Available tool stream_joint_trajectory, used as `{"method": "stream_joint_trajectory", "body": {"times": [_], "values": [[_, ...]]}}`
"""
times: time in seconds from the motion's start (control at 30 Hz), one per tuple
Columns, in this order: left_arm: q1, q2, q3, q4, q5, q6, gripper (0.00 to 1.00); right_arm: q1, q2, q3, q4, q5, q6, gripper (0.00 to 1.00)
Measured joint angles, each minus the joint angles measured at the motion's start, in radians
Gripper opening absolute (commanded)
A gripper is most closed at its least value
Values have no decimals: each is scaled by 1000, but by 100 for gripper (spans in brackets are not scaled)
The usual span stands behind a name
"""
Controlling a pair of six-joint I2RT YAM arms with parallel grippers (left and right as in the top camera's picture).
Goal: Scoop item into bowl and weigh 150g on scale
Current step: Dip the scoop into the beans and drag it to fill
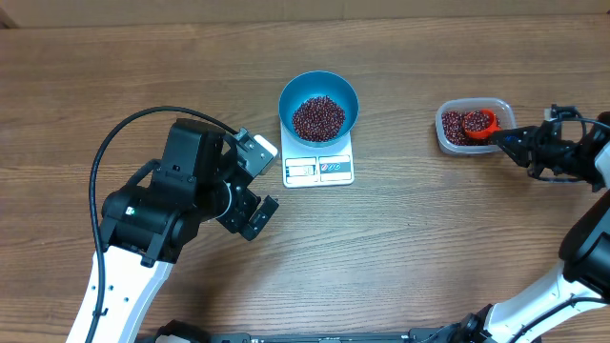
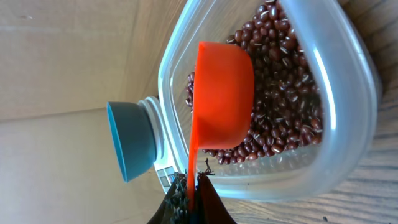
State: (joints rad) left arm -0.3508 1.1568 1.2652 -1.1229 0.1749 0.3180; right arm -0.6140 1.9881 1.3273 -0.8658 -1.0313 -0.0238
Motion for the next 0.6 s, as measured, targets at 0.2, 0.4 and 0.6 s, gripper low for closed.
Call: {"method": "stream_joint_trajectory", "body": {"times": [0.2,0.4,0.6], "values": [[0,0,0,0,0,0,100,-14,0,0,-24,-12,0,4],[0,0,0,0,0,0,100,-14,0,0,-47,-26,0,4],[0,0,0,0,0,0,100,-15,0,0,-85,-51,-2,4]]}}
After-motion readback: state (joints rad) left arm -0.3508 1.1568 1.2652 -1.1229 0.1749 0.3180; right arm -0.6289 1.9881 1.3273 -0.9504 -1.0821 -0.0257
